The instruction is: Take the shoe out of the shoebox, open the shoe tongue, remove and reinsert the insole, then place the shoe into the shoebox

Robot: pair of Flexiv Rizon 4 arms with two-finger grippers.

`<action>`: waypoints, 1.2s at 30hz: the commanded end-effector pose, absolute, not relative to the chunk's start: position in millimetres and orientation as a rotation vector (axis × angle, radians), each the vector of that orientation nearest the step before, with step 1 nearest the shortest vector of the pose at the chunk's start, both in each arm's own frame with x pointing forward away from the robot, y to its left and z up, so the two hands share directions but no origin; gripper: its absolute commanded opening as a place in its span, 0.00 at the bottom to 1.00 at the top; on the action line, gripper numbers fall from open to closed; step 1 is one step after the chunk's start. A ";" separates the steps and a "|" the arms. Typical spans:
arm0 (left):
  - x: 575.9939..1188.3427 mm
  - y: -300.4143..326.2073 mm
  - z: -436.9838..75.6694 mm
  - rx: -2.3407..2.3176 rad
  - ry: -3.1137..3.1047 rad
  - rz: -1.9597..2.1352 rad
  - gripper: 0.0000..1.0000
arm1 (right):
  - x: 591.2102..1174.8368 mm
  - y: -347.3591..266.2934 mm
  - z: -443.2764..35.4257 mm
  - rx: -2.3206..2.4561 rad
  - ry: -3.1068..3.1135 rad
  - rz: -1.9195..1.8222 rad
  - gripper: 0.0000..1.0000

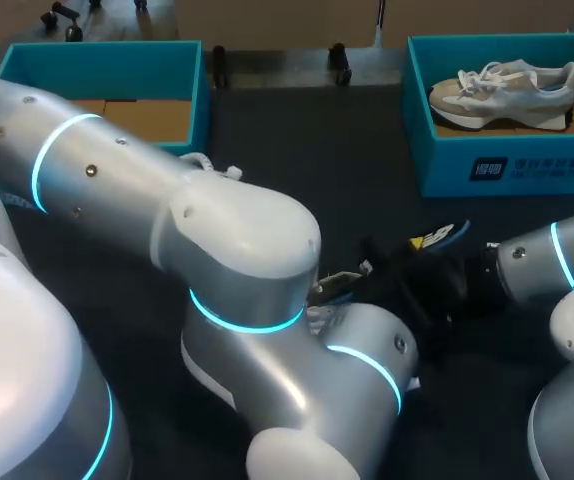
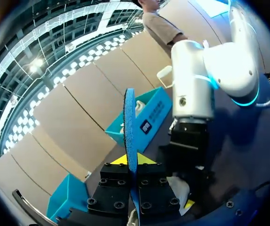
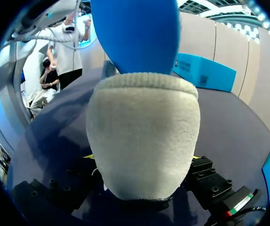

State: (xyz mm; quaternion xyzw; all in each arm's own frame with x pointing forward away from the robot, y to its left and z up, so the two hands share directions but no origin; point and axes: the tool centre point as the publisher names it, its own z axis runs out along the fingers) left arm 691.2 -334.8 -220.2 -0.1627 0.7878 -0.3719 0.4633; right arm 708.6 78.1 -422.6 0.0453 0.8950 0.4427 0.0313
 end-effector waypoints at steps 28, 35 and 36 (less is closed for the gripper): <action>733.4 -385.0 -109.5 -0.345 2.118 -1.042 0.00 | 708.0 79.1 -422.4 0.141 2.756 1.358 0.00; 742.7 -393.6 -84.7 -0.390 2.187 -1.099 0.00 | 708.0 79.1 -422.4 0.141 2.756 1.358 0.00; 743.8 -394.3 -81.8 -0.398 2.192 -1.105 0.00 | 708.0 79.1 -422.4 0.141 2.756 1.358 0.00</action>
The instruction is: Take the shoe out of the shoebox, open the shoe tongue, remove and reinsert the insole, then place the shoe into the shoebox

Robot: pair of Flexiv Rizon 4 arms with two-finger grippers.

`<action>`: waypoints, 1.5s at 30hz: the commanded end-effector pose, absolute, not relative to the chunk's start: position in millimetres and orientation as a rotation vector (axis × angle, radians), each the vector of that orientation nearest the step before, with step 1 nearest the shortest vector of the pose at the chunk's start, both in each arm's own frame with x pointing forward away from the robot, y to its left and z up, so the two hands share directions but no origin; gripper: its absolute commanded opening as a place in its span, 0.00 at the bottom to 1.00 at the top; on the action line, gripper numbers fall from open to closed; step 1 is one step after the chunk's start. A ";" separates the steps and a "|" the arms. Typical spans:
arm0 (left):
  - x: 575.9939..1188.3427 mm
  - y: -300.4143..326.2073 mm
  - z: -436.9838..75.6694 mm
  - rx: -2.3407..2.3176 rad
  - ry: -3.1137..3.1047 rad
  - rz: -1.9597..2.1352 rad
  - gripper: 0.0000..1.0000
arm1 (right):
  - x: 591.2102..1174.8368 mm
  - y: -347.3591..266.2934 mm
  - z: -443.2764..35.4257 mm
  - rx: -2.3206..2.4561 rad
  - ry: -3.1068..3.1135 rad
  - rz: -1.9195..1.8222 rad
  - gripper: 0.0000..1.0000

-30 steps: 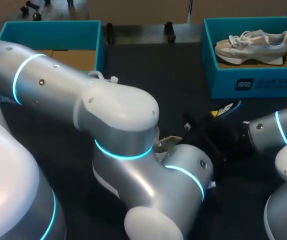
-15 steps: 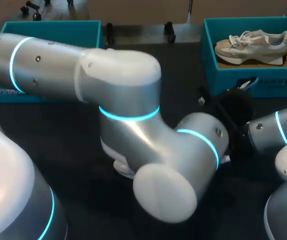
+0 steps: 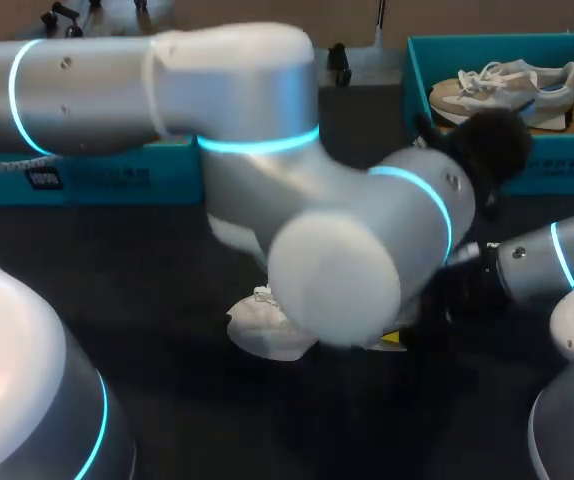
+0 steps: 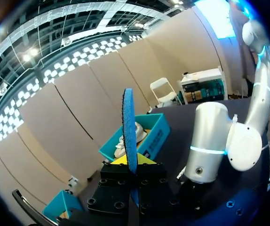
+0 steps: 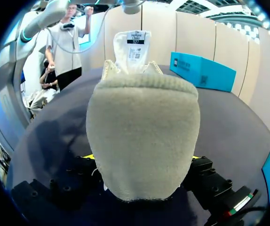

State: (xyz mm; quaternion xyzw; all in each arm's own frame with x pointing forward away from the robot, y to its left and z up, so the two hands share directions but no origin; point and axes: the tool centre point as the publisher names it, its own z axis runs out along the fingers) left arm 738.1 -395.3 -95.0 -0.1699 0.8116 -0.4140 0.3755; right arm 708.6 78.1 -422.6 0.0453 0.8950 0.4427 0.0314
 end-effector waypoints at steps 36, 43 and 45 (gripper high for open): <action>761.6 -392.8 4.4 -0.645 2.351 -1.716 0.00 | 708.0 79.1 -422.4 0.141 2.756 1.358 0.00; 756.3 -398.5 10.4 -0.558 2.477 -1.861 0.00 | 708.0 79.1 -422.4 0.141 2.756 1.358 0.00; 752.6 -404.4 11.9 -0.490 2.508 -1.872 0.00 | 708.0 79.1 -422.4 0.141 2.756 1.358 0.00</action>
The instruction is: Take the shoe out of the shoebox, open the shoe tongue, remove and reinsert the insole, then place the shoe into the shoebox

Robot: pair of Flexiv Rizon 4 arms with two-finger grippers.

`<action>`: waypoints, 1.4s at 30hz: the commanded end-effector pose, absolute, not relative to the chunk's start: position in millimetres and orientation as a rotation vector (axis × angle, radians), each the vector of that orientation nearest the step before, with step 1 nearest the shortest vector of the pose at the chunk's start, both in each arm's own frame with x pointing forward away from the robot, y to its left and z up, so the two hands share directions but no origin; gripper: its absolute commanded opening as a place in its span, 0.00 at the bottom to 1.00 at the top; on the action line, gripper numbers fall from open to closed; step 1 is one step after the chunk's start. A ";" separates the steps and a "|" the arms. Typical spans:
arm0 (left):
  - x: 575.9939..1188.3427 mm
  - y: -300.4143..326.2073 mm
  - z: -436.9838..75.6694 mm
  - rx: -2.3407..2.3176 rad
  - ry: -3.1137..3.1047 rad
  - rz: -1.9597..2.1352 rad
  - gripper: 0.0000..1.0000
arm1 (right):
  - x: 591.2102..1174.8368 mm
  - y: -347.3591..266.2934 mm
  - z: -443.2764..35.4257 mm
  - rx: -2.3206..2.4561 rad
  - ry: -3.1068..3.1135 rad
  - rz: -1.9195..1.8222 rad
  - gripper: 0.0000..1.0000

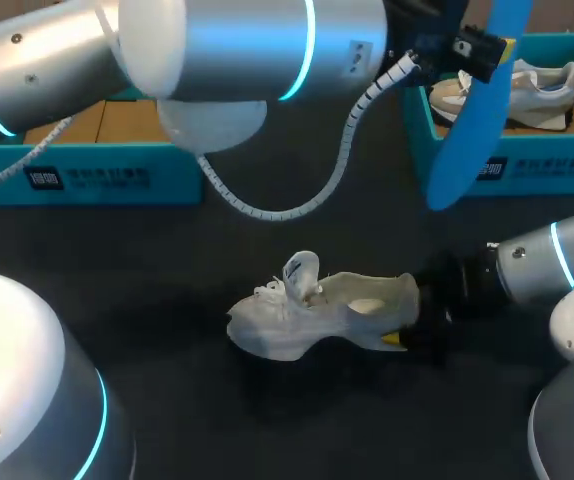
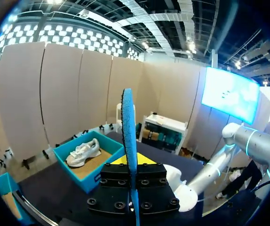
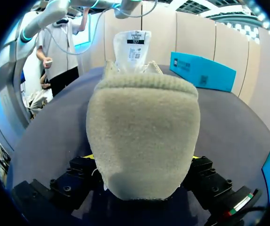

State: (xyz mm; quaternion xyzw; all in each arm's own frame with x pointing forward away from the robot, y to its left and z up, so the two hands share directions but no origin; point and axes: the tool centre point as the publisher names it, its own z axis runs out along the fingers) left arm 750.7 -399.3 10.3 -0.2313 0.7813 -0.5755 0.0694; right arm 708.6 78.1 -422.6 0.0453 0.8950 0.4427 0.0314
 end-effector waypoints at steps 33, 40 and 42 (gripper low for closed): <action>728.3 -372.1 16.5 -0.632 2.639 -2.024 0.00 | 708.0 79.1 -422.4 0.141 2.756 1.358 0.00; 719.7 -344.3 25.9 -0.656 2.627 -2.145 0.00 | 708.0 79.1 -422.4 0.141 2.756 1.358 0.00; 717.5 -337.1 27.5 -0.657 2.623 -2.161 0.00 | 708.0 79.1 -422.4 0.141 2.756 1.358 0.00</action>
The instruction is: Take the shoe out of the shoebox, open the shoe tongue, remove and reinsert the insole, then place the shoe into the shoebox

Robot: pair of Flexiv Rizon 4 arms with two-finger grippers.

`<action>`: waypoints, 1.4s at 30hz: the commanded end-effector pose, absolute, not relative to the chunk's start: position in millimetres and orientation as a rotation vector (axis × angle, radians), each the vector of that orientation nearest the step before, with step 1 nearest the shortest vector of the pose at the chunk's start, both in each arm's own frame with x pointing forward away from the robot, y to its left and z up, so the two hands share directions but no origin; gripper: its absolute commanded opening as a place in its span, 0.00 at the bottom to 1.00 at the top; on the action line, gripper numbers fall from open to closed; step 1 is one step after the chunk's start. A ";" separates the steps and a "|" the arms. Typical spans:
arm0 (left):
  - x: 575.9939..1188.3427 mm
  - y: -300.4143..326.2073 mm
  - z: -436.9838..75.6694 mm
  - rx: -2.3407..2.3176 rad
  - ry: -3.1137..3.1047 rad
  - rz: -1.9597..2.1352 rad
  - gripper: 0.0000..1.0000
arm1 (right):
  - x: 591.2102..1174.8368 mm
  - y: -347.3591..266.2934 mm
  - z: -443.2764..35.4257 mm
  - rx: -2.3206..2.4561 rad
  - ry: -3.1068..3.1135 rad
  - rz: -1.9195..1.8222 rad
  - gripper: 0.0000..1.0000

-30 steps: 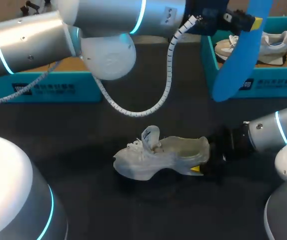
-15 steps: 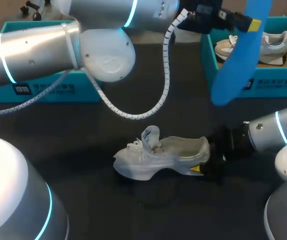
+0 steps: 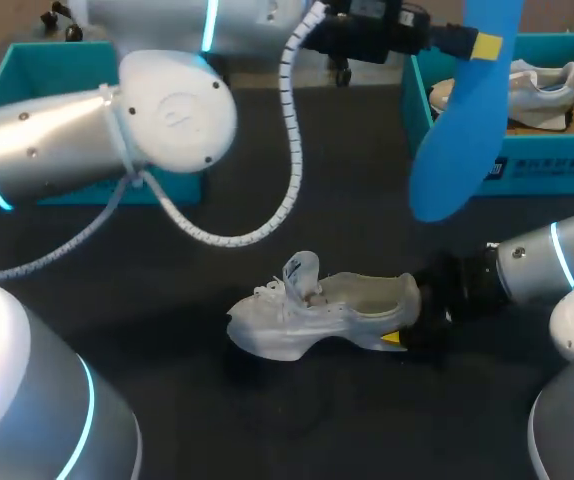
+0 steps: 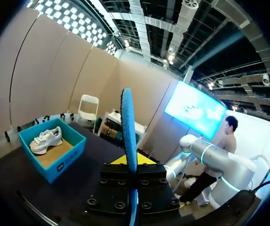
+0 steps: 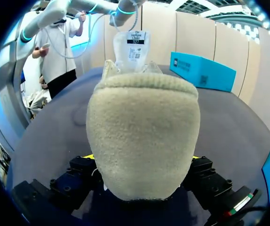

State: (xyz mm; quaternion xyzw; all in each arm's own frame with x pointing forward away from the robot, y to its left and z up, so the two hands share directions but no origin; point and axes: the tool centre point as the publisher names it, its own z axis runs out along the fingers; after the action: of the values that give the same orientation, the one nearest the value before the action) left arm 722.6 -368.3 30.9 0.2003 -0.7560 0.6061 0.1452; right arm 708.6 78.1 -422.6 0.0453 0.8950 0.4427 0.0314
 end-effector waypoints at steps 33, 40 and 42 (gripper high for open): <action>684.7 -280.4 46.3 0.535 -1.972 1.803 0.00 | 705.2 72.7 -404.7 0.156 2.754 1.284 0.00; 682.5 -283.2 48.9 0.527 -1.969 1.803 0.00 | 706.3 73.5 -410.2 0.163 2.750 1.298 0.31; 681.6 -284.2 49.9 0.525 -1.969 1.803 0.00 | 706.1 73.6 -410.9 0.166 2.748 1.300 0.35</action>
State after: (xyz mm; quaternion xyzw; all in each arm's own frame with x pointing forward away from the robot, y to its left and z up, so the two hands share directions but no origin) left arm 682.2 -282.3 49.5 0.1890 -0.7081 0.6474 0.2089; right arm 706.0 71.6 -409.2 0.0539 0.9021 0.4256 0.0469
